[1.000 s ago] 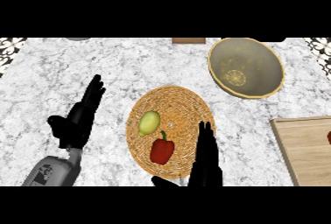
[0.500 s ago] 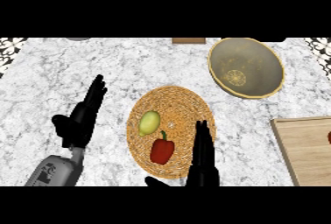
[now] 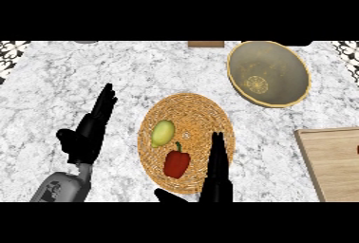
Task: Pick the bell pepper from the placemat and place it in the bowl
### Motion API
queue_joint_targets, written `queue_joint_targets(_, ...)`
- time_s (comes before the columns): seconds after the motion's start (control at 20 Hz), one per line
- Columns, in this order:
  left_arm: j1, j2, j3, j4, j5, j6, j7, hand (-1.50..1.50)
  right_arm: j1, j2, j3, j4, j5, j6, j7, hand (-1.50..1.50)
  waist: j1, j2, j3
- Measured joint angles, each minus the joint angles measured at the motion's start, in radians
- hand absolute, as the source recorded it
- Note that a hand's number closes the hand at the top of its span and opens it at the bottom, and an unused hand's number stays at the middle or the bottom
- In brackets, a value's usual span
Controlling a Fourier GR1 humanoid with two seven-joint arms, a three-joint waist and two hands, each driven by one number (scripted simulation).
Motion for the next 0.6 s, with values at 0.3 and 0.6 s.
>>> queue_joint_targets(0.3,-0.002,-0.002,0.009,-0.006,-0.003,-0.01,0.012,0.0,-0.012,0.003,0.001,0.077,-0.041,-0.089,-0.014,-1.5,0.001,0.001,0.0)
queue_joint_targets(0.6,-0.004,-0.009,0.017,-0.004,-0.01,-0.017,0.014,0.0,-0.04,0.005,-0.013,0.2,-0.061,-0.134,0.003,-1.5,0.001,0.001,0.0)
